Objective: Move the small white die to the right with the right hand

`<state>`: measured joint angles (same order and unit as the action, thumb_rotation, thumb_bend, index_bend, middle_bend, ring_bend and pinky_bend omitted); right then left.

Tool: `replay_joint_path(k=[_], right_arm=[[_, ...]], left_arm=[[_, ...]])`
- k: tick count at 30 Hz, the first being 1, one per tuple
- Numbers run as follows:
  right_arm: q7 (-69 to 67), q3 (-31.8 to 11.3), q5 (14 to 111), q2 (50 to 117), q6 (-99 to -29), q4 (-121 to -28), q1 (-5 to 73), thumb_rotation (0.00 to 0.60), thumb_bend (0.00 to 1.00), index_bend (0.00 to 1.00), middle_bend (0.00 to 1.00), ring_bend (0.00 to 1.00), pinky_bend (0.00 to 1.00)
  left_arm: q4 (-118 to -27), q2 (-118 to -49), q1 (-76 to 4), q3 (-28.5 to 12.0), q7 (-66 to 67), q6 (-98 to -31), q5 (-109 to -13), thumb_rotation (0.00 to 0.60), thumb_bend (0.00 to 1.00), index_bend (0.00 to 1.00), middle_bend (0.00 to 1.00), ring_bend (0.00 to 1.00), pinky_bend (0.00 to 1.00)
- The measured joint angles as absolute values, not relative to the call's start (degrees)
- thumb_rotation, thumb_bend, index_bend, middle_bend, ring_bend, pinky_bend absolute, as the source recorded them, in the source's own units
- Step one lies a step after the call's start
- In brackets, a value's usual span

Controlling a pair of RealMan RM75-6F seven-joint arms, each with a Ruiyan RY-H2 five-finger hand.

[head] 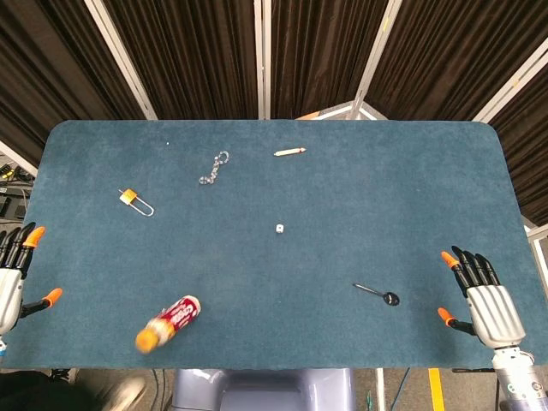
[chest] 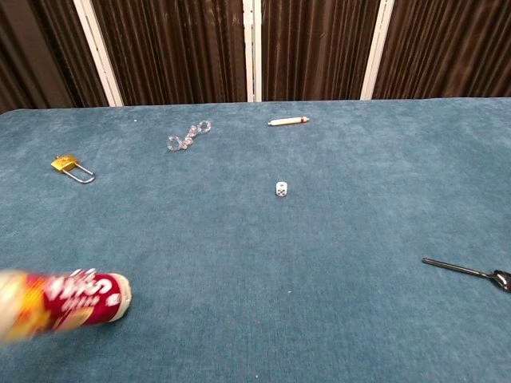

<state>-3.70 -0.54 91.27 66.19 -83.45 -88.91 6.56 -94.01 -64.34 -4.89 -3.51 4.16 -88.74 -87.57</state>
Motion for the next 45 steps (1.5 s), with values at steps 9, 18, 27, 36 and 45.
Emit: replay_joint_path(k=[9,18,27,36,45], right_arm=[[-3.8,-0.6,91.0,66.3,-83.1,-88.8,6.6,0.600,0.13,0.08,0.00,0.00,0.00],[-3.7,-0.7,90.5,66.4,-82.1,-88.7,7.0,0.600,0.13,0.08,0.00,0.00,0.00],[-3.5,-2.6,88.6,67.1,-78.7,-90.5,9.7,0.600,0.13,0.16,0.00,0.00,0.00],[4.3,-7.3,82.0,72.1,-67.6,-93.9,18.3,0.600,0.15,0.25,0.00,0.00,0.00],[15.9,-14.0,67.6,84.0,-58.1,-92.3,29.3,0.600,0.20,0.31,0.07,0.00,0.00]], left_arm=[[-94.1,-64.3,-4.8,-3.5,4.1,-88.8,-87.6,0.600,0.12,0.00,0.00,0.00,0.00],[-93.8,-64.3,-5.1,-3.7,3.7,-88.2,-87.1,0.600,0.12,0.00,0.00,0.00,0.00],[-93.8,-64.0,-5.1,-4.1,2.9,-88.3,-86.4,0.600,0.12,0.00,0.00,0.00,0.00],[-93.7,-63.8,-5.4,-4.8,2.5,-87.8,-85.3,0.600,0.12,0.00,0.00,0.00,0.00],[-92.1,-63.9,-6.0,-5.8,0.8,-86.8,-83.5,0.600,0.12,0.00,0.00,0.00,0.00]])
